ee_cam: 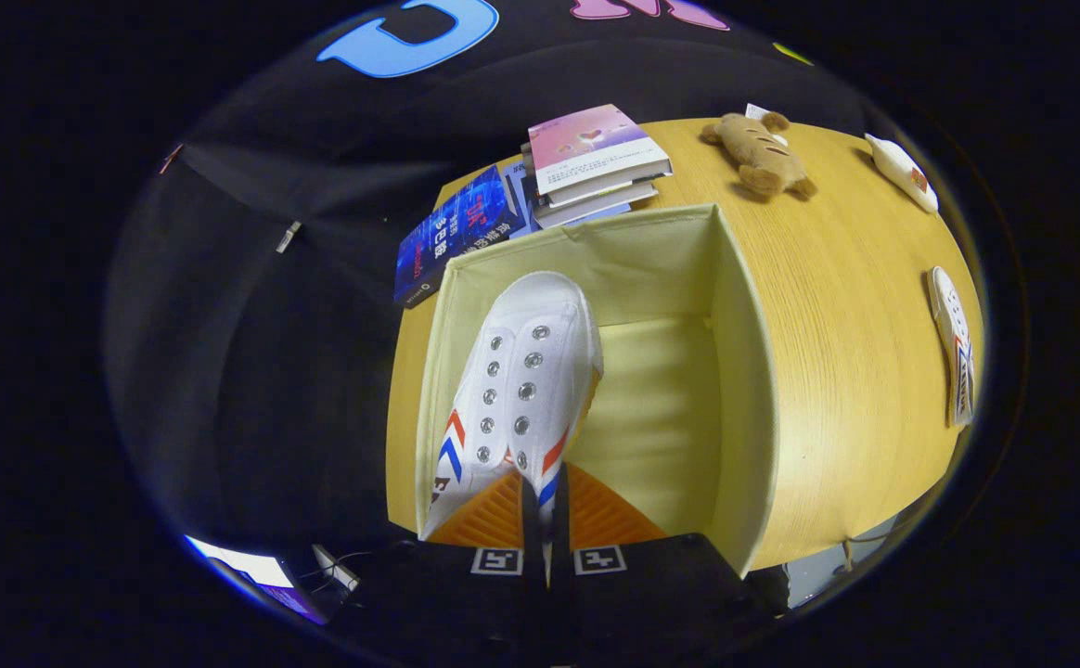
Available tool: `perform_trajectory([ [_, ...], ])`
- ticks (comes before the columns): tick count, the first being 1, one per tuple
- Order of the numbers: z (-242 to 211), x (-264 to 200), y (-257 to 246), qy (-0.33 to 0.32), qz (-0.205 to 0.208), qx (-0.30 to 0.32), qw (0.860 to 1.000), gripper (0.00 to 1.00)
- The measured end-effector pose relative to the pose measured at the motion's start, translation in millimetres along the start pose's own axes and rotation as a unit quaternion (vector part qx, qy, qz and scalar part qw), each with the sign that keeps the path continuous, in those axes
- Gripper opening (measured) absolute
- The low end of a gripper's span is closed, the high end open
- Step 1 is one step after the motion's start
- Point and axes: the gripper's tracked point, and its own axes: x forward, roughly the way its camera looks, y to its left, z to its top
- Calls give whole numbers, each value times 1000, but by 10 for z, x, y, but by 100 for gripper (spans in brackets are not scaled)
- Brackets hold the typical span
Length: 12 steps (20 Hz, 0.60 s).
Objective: Open the storage box then place both shoes into the box .Put the left shoe in first, then the right shoe, with the right side of both shoes facing outward in a uniform manner.
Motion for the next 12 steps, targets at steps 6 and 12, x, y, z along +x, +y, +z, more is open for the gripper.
perform_trajectory([
  [6, -140, 235, 28, 32, -6, -25, 999, 8],
  [12, -46, -59, 303, 7, 63, -44, 997, 88],
])
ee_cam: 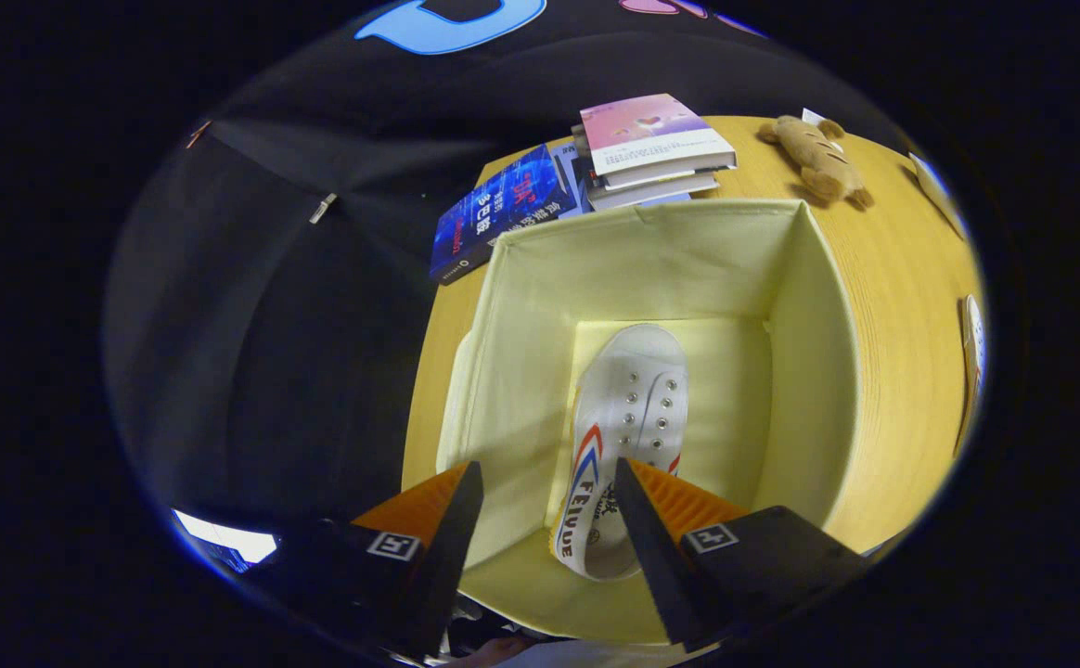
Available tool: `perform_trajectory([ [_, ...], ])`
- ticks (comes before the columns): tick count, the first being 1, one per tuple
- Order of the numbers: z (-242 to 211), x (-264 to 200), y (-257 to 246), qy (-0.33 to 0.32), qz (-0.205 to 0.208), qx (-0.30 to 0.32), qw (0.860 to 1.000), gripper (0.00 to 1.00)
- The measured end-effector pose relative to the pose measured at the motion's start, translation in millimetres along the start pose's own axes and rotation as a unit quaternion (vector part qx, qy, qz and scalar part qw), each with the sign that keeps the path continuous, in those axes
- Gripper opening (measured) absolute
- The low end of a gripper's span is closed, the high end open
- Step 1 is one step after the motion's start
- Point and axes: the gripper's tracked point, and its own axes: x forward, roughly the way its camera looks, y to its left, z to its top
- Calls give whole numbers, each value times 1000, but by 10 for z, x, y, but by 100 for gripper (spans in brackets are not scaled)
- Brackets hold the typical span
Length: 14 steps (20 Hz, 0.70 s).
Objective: Open the storage box then place both shoes into the box .Put the left shoe in first, then the right shoe, with the right side of both shoes facing outward in a uniform manner.
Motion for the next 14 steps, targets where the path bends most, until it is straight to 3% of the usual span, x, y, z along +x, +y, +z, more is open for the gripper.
perform_trajectory([
  [2, 106, -211, -53, -23, 5, -9, 1000, 98],
  [6, 329, -768, -399, -83, 0, -29, 996, 99],
  [14, 580, -1758, -1562, -148, -60, -72, 985, 99],
])
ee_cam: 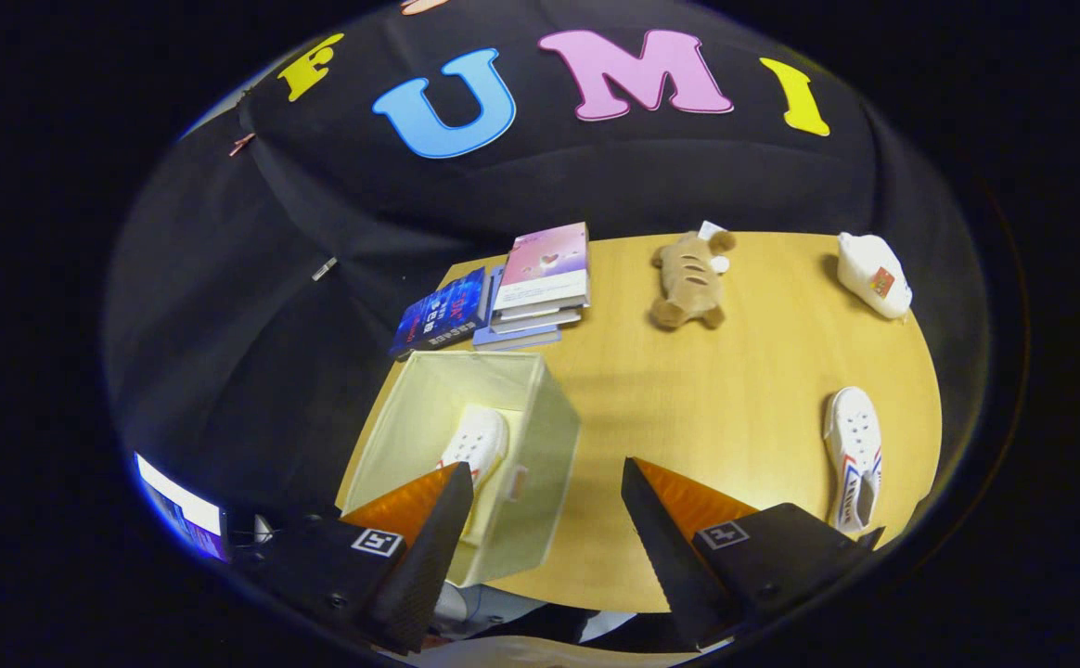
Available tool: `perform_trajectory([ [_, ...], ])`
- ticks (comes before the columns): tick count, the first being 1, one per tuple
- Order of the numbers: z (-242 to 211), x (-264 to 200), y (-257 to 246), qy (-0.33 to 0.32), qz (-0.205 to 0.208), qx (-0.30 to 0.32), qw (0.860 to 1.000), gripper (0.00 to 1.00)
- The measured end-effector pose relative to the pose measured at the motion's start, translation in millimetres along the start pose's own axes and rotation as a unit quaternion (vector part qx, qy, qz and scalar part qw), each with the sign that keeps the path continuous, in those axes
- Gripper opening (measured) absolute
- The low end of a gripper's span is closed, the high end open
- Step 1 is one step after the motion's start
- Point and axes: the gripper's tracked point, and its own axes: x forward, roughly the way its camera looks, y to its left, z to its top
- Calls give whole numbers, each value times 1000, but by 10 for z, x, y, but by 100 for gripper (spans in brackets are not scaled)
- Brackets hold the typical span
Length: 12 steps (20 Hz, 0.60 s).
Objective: Open the storage box then place both shoes into the box .Put the left shoe in first, then the right shoe, with the right side of both shoes facing outward in a uniform manner.
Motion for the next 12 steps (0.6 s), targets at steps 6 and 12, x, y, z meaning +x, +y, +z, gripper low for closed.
perform_trajectory([
  [6, -39, -287, -1034, -9, -51, -19, 998, 99],
  [12, -253, -483, -2195, 3, -97, -44, 994, 99],
])
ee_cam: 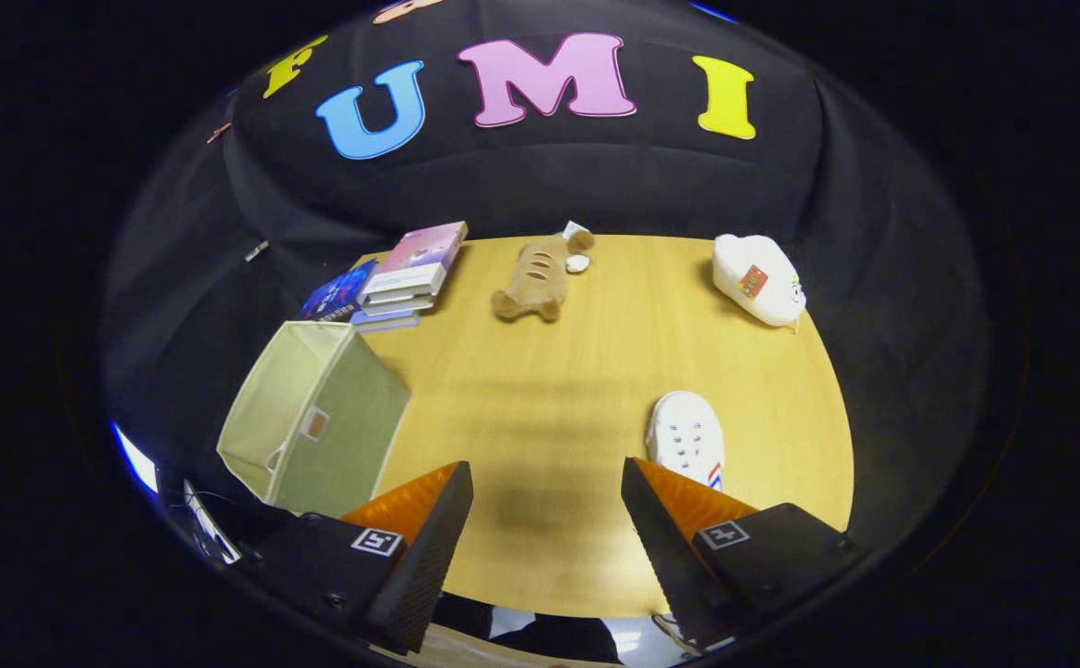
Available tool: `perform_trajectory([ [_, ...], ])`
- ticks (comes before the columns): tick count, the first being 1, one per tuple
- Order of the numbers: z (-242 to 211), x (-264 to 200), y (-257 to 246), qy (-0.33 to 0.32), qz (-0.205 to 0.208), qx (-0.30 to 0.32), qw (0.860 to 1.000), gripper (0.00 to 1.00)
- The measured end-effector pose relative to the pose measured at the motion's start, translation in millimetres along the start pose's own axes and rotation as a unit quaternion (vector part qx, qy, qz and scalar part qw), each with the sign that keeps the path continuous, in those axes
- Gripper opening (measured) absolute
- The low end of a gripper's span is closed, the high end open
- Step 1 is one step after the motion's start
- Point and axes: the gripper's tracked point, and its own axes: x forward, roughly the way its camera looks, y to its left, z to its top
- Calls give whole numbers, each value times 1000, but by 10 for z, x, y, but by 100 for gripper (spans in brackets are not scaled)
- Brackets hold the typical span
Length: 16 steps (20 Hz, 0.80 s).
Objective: Open the storage box then place both shoes into the box .Put the left shoe in first, then the right shoe, with the right side of both shoes facing outward in a uniform manner.
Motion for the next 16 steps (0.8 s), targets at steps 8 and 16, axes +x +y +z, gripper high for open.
perform_trajectory([
  [8, -458, 184, -1205, 36, -64, -3, 997, 99],
  [16, -941, 640, -1737, 99, -86, -1, 991, 99],
])
